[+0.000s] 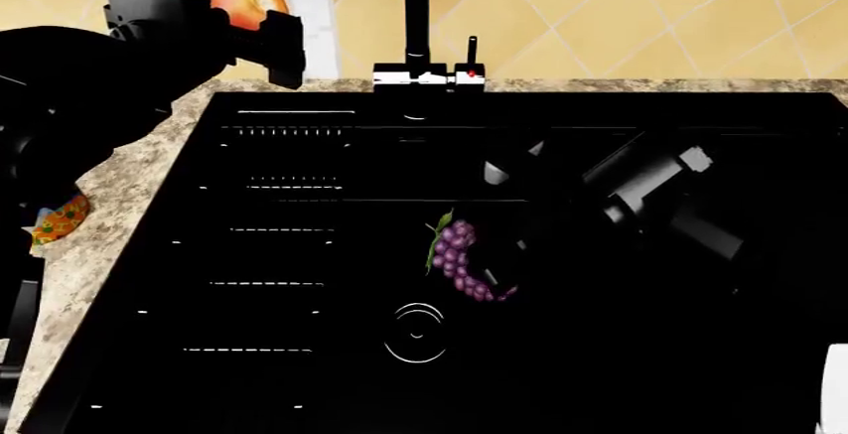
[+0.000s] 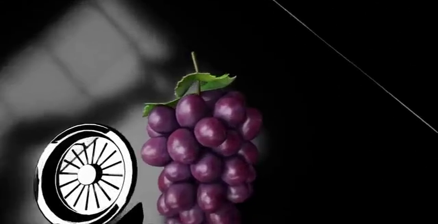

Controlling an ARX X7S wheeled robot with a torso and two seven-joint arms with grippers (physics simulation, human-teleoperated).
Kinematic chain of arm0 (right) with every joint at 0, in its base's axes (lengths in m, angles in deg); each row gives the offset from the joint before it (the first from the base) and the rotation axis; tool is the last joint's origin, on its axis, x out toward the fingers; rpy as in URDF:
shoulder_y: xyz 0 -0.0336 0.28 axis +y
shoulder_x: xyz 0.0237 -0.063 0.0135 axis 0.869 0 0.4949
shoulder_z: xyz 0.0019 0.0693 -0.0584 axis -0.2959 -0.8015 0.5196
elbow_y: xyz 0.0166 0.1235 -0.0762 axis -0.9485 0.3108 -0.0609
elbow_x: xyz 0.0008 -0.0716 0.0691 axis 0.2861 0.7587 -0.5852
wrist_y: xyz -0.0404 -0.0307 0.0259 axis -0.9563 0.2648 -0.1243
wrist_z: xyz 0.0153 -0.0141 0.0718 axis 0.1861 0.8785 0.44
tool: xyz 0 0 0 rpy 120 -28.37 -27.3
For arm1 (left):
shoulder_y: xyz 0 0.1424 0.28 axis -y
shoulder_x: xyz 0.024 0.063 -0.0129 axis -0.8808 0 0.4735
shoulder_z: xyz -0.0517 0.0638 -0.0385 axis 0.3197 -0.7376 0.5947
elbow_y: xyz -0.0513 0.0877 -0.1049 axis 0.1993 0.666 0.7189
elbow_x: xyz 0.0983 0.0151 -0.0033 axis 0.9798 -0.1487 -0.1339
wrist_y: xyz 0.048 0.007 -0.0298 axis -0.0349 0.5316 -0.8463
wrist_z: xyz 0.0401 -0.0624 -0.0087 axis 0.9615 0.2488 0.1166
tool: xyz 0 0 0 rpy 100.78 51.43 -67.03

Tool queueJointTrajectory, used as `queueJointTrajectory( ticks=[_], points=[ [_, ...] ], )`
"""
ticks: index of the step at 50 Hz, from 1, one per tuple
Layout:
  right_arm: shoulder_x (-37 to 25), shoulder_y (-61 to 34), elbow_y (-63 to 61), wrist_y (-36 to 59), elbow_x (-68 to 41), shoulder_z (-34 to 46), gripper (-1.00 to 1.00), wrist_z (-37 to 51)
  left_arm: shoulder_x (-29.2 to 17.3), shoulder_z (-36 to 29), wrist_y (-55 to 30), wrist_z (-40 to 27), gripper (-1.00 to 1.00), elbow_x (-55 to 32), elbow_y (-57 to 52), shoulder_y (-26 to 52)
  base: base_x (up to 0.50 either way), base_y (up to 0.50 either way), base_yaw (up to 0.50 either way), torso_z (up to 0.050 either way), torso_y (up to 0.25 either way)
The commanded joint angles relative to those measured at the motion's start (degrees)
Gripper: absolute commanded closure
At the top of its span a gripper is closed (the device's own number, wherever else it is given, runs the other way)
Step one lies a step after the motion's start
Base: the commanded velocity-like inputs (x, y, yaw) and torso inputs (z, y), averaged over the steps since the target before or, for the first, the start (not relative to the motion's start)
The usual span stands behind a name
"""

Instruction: Pick up the fruits and vegetables and place them in the sink. Turn on the sink faucet to wash them. Then turn the sink off and put them in the tray.

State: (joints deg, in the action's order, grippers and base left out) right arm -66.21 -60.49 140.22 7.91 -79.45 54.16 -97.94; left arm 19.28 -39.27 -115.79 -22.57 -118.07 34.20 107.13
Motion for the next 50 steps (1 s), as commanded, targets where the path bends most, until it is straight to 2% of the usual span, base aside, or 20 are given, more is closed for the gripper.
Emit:
queueJointTrajectory(
  ticks=[1, 6, 17, 18, 26, 32, 38, 50],
  points=[
    [0.32, 1.48, 1.45, -0.90, 0.44, -0.11, -1.00, 0.52, -0.43, -0.33, 0.00, -0.39, 1.00, -0.61, -1.59, -0.34, 0.00, 0.00, 0.00, 0.000, -0.250],
    [0.70, 2.36, 1.68, -1.36, 0.63, -0.15, -1.00, 0.01, -0.67, -0.46, 0.01, -0.40, 1.00, -0.63, -2.17, -0.58, 0.00, 0.00, 0.00, 0.000, -0.250],
    [3.65, 4.69, 7.10, -3.30, 1.99, 0.22, -1.00, -3.13, -1.09, 0.09, -0.09, -1.01, 1.00, -1.08, -2.42, -1.34, 0.00, 0.00, 0.00, 0.000, -0.004],
    [3.45, 4.72, 6.41, -3.66, 2.09, 0.19, 1.00, -3.05, -1.10, 0.13, -0.08, -1.09, 1.00, -1.09, -2.42, -1.38, 0.00, 0.00, 0.00, 0.000, 0.000],
    [-1.87, 2.97, -6.67, -6.17, 1.89, -1.04, 1.00, 0.24, -0.94, 0.05, 0.12, -1.17, 1.00, -1.06, -2.33, -1.46, 0.00, 0.00, 0.00, 0.000, 0.000],
    [-7.38, -0.68, -17.26, -7.61, 0.29, -3.78, 1.00, 6.70, -0.77, -0.53, 0.46, -0.73, 1.00, -0.63, -2.19, -1.09, 0.00, 0.00, 0.00, 0.000, 0.000],
    [-13.76, -4.13, -28.98, -6.98, -1.46, -5.39, 1.00, 13.30, -0.47, -1.21, 0.63, 0.03, 1.00, -0.38, -1.59, -0.79, -0.01, 0.00, 0.00, -0.003, 0.238],
    [-22.53, -9.99, -41.58, -5.54, -8.70, -10.64, 1.00, 25.44, -0.14, -1.47, 0.94, 0.66, 1.00, -0.14, -0.41, 0.15, -0.01, 0.00, 0.00, -0.004, 0.250]
  ],
)
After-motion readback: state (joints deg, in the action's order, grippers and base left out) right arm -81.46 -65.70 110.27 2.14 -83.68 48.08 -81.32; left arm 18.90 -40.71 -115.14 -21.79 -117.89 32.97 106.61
